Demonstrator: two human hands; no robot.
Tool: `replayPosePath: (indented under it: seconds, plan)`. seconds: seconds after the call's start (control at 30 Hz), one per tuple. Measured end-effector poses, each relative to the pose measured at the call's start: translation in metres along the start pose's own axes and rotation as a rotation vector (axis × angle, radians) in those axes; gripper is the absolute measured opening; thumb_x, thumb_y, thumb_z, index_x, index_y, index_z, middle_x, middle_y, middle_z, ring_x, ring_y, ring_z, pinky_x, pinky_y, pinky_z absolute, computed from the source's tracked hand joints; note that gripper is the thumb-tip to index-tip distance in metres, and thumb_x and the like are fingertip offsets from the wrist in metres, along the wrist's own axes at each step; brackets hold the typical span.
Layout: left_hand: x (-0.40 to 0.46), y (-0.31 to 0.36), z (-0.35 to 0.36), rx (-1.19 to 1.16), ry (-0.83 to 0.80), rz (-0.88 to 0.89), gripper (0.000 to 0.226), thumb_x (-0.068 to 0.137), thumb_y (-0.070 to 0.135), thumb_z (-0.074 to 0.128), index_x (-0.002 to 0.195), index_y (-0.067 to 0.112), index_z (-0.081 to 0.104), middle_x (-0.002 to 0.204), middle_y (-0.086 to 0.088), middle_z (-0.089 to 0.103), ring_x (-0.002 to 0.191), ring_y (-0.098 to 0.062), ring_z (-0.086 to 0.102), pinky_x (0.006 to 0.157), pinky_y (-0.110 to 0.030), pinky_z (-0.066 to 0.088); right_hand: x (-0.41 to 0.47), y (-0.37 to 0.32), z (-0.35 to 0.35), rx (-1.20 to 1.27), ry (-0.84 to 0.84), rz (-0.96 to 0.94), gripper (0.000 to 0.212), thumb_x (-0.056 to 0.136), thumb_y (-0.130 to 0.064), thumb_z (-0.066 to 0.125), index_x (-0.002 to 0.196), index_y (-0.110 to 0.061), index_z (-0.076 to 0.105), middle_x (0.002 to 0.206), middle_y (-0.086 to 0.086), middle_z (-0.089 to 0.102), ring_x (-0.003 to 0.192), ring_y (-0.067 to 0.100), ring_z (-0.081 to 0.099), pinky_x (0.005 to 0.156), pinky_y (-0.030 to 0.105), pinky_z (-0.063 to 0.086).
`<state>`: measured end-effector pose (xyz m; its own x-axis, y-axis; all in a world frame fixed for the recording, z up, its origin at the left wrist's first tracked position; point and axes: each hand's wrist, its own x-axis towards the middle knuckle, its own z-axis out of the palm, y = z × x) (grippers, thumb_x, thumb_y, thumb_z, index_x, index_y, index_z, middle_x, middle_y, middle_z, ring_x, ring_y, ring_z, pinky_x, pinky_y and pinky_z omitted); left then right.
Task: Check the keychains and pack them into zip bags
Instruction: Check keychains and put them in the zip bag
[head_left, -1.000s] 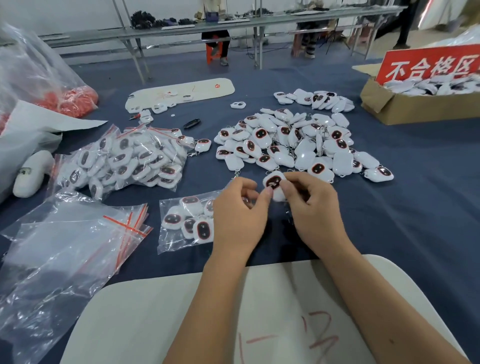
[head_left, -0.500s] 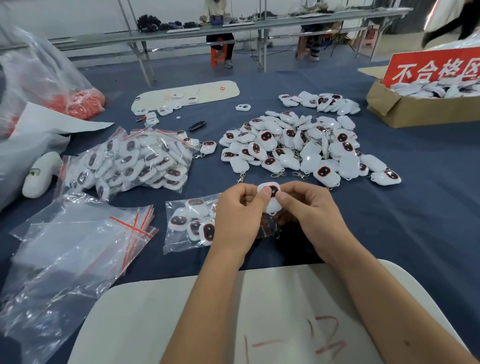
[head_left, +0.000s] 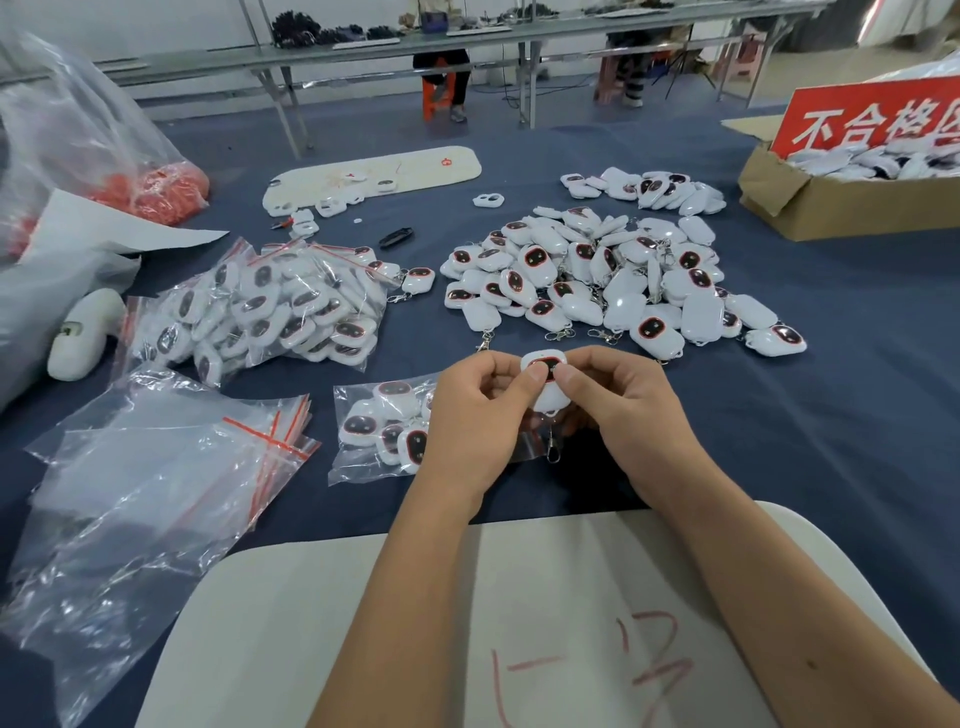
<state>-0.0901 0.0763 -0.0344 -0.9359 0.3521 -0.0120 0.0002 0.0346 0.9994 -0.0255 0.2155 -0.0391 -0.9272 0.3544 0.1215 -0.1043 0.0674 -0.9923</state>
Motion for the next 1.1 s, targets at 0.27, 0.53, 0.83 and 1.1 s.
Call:
replayPosePath:
  seconds: [0.27,0.53,0.83,1.1]
  plan:
    - [0.0004,-0.0014,-0.0024,0.012,-0.047,0.015,0.004,0.095,0.012,0.073,0.095,0.012,0.077,0.086,-0.008,0.078,0.076,-0.015,0.073,0.076,-0.031,0.064,0.0001,-0.0024,-0.0012,-0.068,0.038,0.031,0.021,0.101,-0.012,0.062,0.088,-0.019,0.076,0.075,0.008,0.073,0.059,0.016,0.06,0.058,0.025,0.051]
    - [0.0009,-0.0016,-0.0039,-0.011,-0.055,0.005,0.014,0.098,0.009,0.068,0.094,0.017,0.078,0.086,-0.004,0.08,0.076,-0.017,0.075,0.077,-0.031,0.064,0.0013,-0.0008,-0.0007,-0.065,0.039,0.045,0.017,0.102,-0.013,0.061,0.093,-0.016,0.075,0.084,0.013,0.076,0.065,0.019,0.063,0.061,0.029,0.054]
    - [0.0005,-0.0004,-0.0031,-0.026,-0.059,-0.014,0.016,0.1,0.006,0.065,0.095,0.013,0.079,0.084,-0.003,0.08,0.073,-0.011,0.075,0.069,-0.021,0.059,0.001,0.0009,-0.0009,-0.103,0.074,0.024,0.019,0.101,-0.016,0.063,0.089,-0.022,0.076,0.081,0.009,0.075,0.058,0.013,0.058,0.056,0.023,0.051]
    - [0.0009,0.0007,-0.0026,-0.053,0.004,-0.049,0.017,0.101,0.009,0.064,0.093,0.009,0.078,0.078,-0.004,0.079,0.066,-0.01,0.072,0.064,-0.02,0.059,0.0008,0.0027,-0.0029,-0.06,-0.05,-0.02,0.025,0.094,-0.008,0.069,0.108,-0.027,0.079,0.098,-0.001,0.081,0.088,0.014,0.075,0.075,0.022,0.057]
